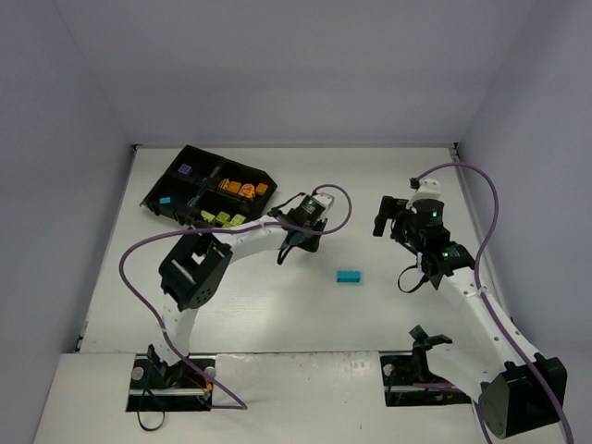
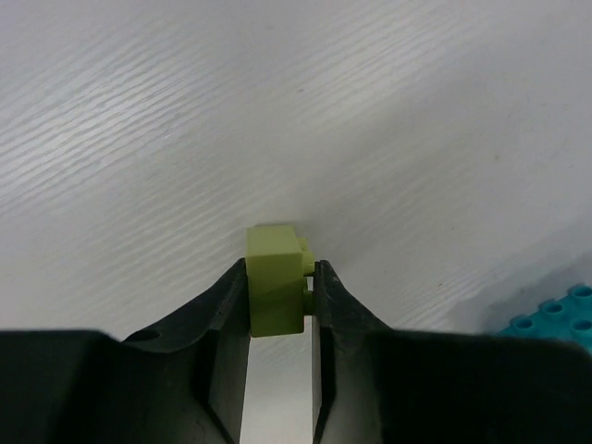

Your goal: Sort the legos into containers by color

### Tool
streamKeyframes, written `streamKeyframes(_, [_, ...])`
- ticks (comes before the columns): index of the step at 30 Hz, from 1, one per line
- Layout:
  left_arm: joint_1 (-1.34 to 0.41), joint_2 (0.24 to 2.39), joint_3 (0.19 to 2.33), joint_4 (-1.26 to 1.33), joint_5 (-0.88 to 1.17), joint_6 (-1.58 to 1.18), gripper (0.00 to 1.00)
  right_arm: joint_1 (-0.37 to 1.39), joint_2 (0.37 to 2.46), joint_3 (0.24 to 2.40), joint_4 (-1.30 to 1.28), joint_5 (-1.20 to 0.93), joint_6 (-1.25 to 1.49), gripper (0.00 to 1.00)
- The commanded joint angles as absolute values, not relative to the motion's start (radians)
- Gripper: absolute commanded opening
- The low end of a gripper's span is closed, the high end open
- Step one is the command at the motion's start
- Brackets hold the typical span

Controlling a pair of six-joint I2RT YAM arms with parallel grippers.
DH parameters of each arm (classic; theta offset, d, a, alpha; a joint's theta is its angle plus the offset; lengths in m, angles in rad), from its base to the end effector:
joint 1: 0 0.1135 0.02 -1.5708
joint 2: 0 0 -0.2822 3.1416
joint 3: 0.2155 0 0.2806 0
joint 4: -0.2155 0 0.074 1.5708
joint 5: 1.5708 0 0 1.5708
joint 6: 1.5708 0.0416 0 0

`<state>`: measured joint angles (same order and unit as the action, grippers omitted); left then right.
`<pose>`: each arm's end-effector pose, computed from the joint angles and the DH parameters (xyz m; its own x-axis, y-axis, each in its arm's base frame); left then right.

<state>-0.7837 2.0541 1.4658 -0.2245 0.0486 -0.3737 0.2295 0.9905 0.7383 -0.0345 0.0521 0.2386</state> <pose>0.3470 -0.3487 0.1773 -0.7449 0.2276 -0.6271 0.4907 0.8238 -0.2838 0.2503 0.0562 0.3065 -0.3098 0.1700 -0.9355 -0.1084 0.9712 0.2124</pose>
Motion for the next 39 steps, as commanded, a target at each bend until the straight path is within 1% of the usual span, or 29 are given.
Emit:
streamKeyframes(1, [-0.741, 1.873, 1.437, -0.212, -0.054, -0.387, 0.0, 0.224, 0.968, 0.744, 0.005, 0.049, 0.25, 1.0])
streamKeyframes(6, [-0.611, 1.708, 1.373, -0.288, -0.141, -0.4, 0.0, 0.221, 0.992, 0.75, 0.005, 0.032, 0.253, 1.0])
streamKeyframes(8, [-0.536, 1.666, 1.347, -0.314, -0.126, -0.39, 0.0, 0.222, 1.003, 0.755, 0.005, 0.023, 0.256, 1.0])
streamKeyframes(12, [-0.419, 1.643, 1.31, -0.321, -0.106, -0.353, 0.0, 0.221, 1.031, 0.759, 0.014, 0.009, 0.265, 1.0])
streamKeyframes(15, [-0.347, 1.678, 1.327, -0.357, -0.095, -0.336, 0.0, 0.221, 1.037, 0.759, 0.02, -0.021, 0.27, 1.0])
streamKeyframes(17, [-0.325, 1.703, 1.336, -0.354, -0.094, -0.319, 0.13, 0.221, 1.038, 0.758, 0.021, -0.026, 0.268, 1.0])
streamKeyframes(18, [-0.312, 1.709, 1.338, -0.353, -0.091, -0.307, 0.23, 0.221, 1.035, 0.756, 0.021, -0.028, 0.268, 1.0])
streamKeyframes(21, [-0.302, 1.733, 1.371, -0.377, -0.091, -0.293, 0.42, 0.221, 1.025, 0.752, 0.02, -0.028, 0.265, 1.0])
streamKeyframes(22, [-0.302, 1.736, 1.387, -0.382, -0.086, -0.285, 0.53, 0.221, 1.017, 0.75, 0.02, -0.026, 0.264, 1.0])
streamKeyframes(24, [-0.302, 1.736, 1.397, -0.387, -0.068, -0.276, 0.66, 0.219, 1.006, 0.747, 0.02, -0.02, 0.261, 1.0])
streamKeyframes(25, [-0.305, 1.733, 1.404, -0.39, -0.057, -0.272, 0.7, 0.221, 1.003, 0.744, 0.02, -0.015, 0.261, 1.0])
streamKeyframes(27, [-0.308, 1.727, 1.422, -0.4, 0.0, -0.262, 0.73, 0.219, 0.999, 0.742, 0.017, -0.003, 0.261, 1.0])
streamKeyframes(30, [-0.351, 1.706, 1.425, -0.376, 0.096, -0.223, 0.73, 0.195, 0.996, 0.738, 0.011, 0.04, 0.279, 1.0])
streamKeyframes(31, [-0.368, 1.703, 1.422, -0.368, 0.159, -0.198, 0.73, 0.183, 0.994, 0.736, 0.005, 0.044, 0.293, 1.0])
streamKeyframes(33, [-0.437, 1.698, 1.422, -0.338, 0.252, -0.166, 0.73, 0.14, 1.002, 0.736, 0.005, 0.054, 0.308, 1.0])
streamKeyframes(36, [-0.558, 1.723, 1.431, -0.313, 0.328, -0.089, 0.73, 0.082, 1.014, 0.736, -0.053, 0.072, 0.35, 1.0])
streamKeyframes(39, [-0.678, 1.782, 1.469, -0.319, 0.44, -0.002, 0.73, 0.022, 1.015, 0.723, -0.08, 0.093, 0.39, 1.0])
